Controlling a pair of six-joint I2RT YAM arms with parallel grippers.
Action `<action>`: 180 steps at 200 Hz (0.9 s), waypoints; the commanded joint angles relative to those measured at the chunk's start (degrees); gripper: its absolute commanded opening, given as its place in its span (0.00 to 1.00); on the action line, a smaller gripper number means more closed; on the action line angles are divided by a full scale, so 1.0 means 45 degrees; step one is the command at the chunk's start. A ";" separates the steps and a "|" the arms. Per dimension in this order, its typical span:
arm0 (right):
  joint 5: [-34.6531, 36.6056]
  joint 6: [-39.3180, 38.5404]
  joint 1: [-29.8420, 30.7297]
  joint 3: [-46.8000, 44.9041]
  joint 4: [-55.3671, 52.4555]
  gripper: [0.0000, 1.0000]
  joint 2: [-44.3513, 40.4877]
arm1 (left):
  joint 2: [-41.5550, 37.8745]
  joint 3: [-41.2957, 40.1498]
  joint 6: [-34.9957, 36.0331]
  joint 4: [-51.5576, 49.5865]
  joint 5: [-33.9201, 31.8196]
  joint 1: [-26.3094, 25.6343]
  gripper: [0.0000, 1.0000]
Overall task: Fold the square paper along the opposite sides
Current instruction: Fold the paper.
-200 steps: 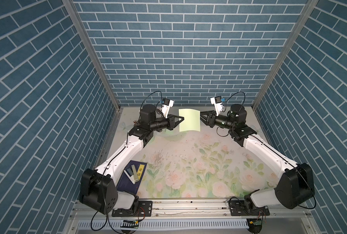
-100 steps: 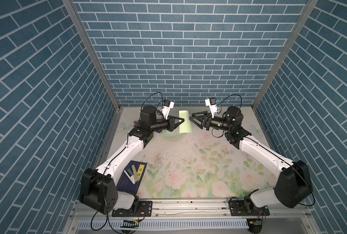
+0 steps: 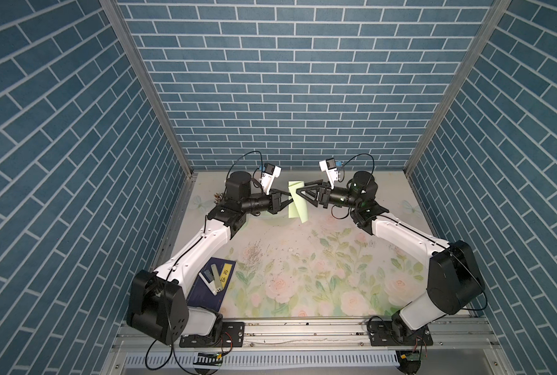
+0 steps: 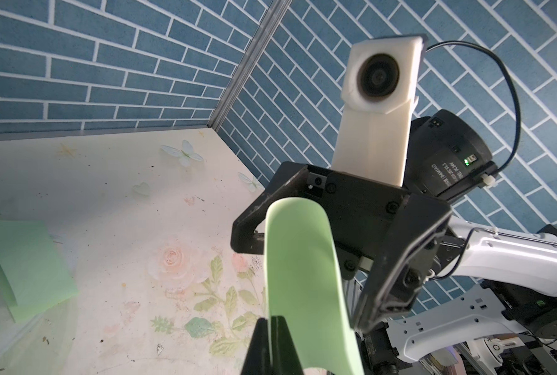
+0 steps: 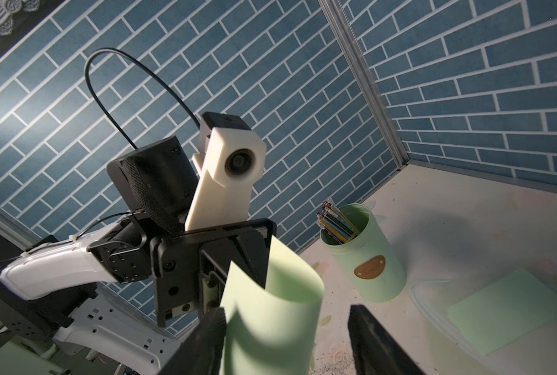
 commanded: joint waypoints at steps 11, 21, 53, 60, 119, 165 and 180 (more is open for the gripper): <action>-0.0640 0.1202 0.0052 0.0446 0.1747 0.59 0.0250 | -0.0430 -0.0224 0.0275 0.0281 0.0354 -0.0040 0.00; -0.0697 0.1359 0.0064 0.0427 0.1935 0.58 0.0309 | -0.0423 -0.0216 0.0288 0.0281 0.0369 -0.0043 0.00; -0.0799 0.1832 0.0064 0.0407 0.2374 0.47 0.0475 | -0.0486 -0.0147 0.0407 0.0111 0.0413 -0.0043 0.00; -0.0799 0.1897 0.0064 0.0406 0.2441 0.44 0.0494 | -0.0523 -0.0137 0.0413 0.0076 0.0413 -0.0038 0.00; -0.0936 0.2447 0.0135 0.0444 0.3076 0.29 0.0690 | -0.0681 -0.0196 0.0390 0.0183 0.0700 -0.0030 0.00; -0.1031 0.2451 0.0215 0.0534 0.2981 0.23 0.0744 | -0.0660 -0.0218 0.0458 0.0144 0.0861 -0.0033 0.00; -0.1149 0.2439 0.0230 0.0563 0.2926 0.22 0.0769 | -0.0627 -0.0198 0.0479 0.0106 0.0881 -0.0043 0.00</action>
